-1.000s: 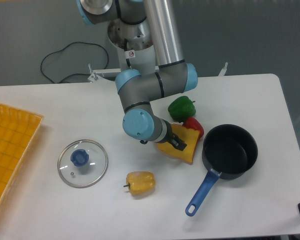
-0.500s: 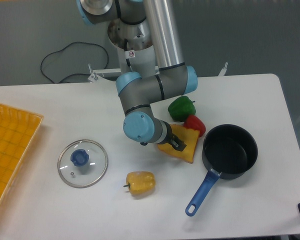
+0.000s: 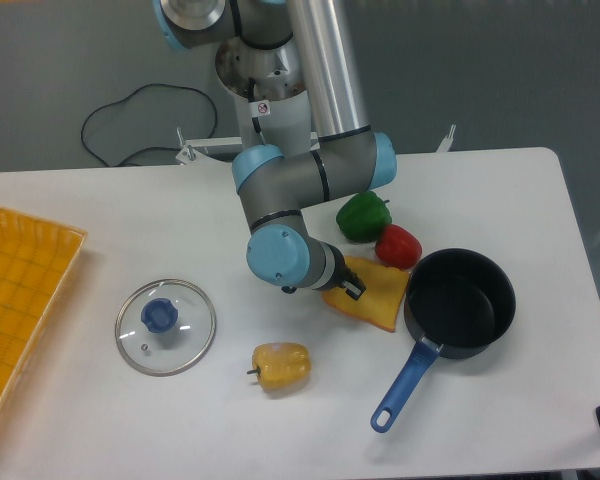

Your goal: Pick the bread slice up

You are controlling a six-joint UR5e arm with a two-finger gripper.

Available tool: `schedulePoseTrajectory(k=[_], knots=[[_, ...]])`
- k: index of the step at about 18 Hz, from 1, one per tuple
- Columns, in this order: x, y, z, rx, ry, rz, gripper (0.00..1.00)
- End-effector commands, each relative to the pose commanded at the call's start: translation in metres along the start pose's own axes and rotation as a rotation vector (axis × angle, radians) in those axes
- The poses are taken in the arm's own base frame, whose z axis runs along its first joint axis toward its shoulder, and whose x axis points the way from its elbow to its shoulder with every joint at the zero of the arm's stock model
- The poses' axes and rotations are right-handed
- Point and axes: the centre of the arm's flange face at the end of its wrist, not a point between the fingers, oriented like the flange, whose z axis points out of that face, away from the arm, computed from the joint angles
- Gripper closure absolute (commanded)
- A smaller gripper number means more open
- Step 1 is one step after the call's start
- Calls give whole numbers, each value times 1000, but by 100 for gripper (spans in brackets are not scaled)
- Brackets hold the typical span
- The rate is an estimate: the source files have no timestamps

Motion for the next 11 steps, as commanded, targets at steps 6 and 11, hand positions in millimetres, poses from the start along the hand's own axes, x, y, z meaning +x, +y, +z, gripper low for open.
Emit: schedulePoseTrajectory(k=[6,11], knots=[[-24,24,-11,132,54,89,49],[-59,41,-5,226,41,91,0]])
